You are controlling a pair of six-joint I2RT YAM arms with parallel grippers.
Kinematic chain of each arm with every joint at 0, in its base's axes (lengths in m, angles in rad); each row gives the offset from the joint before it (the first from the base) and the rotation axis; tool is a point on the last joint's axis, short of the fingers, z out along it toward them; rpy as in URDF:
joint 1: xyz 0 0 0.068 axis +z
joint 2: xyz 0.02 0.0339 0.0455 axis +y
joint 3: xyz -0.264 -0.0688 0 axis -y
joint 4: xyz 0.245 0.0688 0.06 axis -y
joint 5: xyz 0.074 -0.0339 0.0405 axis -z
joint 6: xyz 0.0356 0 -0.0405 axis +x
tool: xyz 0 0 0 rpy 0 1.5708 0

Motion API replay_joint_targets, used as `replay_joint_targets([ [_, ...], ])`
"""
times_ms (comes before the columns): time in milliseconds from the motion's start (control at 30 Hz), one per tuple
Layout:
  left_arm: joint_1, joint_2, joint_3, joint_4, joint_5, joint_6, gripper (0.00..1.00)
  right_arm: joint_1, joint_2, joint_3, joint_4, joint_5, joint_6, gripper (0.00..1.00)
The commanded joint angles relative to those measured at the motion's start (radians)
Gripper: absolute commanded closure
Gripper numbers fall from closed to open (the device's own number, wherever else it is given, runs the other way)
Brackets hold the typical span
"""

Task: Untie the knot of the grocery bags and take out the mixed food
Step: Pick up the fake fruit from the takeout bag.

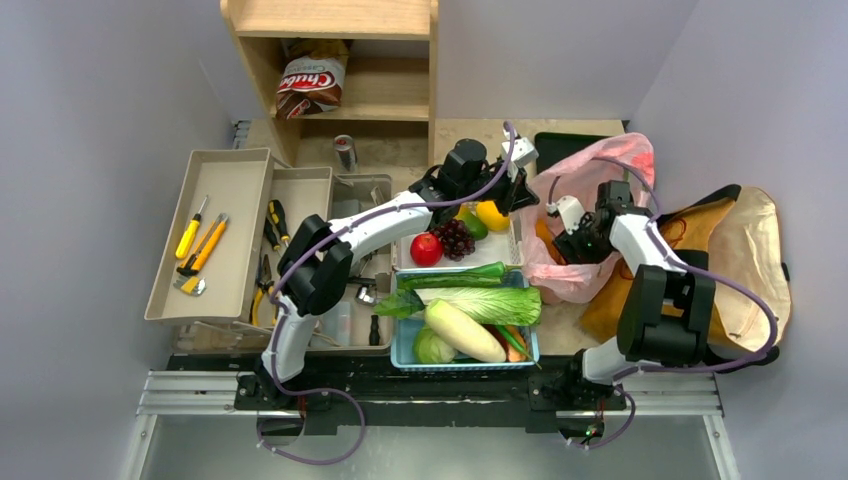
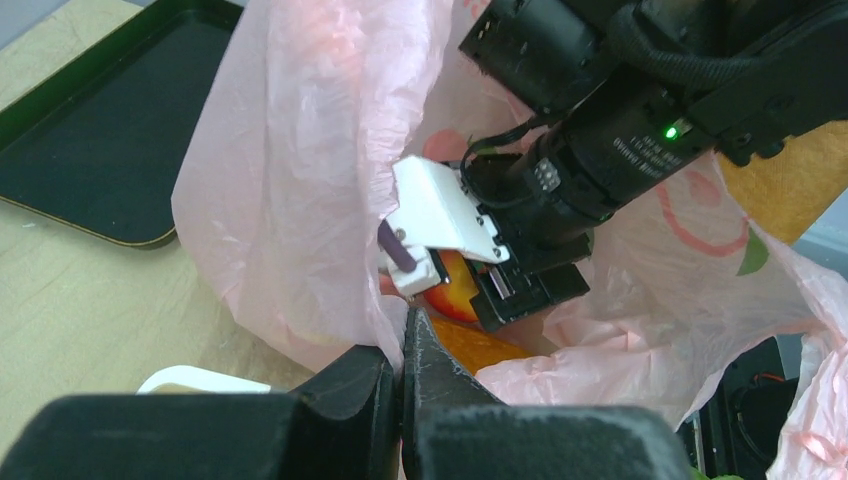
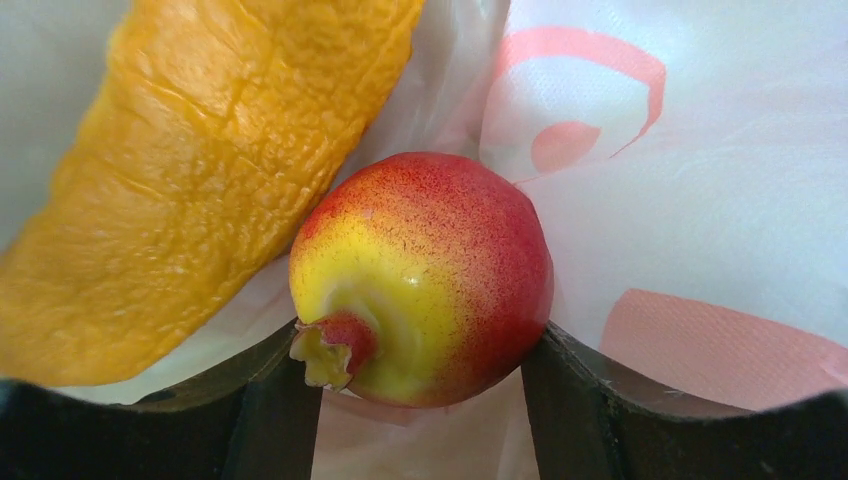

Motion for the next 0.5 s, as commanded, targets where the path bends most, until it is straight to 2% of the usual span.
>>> replay_joint_targets([
  [0, 0.010, -0.001, 0.046, 0.007, 0.020, 0.020, 1.00, 0.003, -0.096, 0.109, -0.074, -0.121, 0.051, 0.66],
  [167, 0.010, 0.011, 0.052, 0.006, 0.010, 0.018, 1.00, 0.003, -0.200, 0.138, -0.151, -0.193, 0.065, 0.73],
  [333, 0.009, 0.012, 0.048, -0.013, -0.007, 0.016, 1.00, 0.003, -0.244, 0.159, -0.224, -0.266, 0.074, 0.75],
  [467, 0.010, 0.008, 0.045, -0.028, -0.016, 0.013, 1.00, 0.003, -0.272, 0.238, -0.313, -0.361, 0.093, 0.76],
])
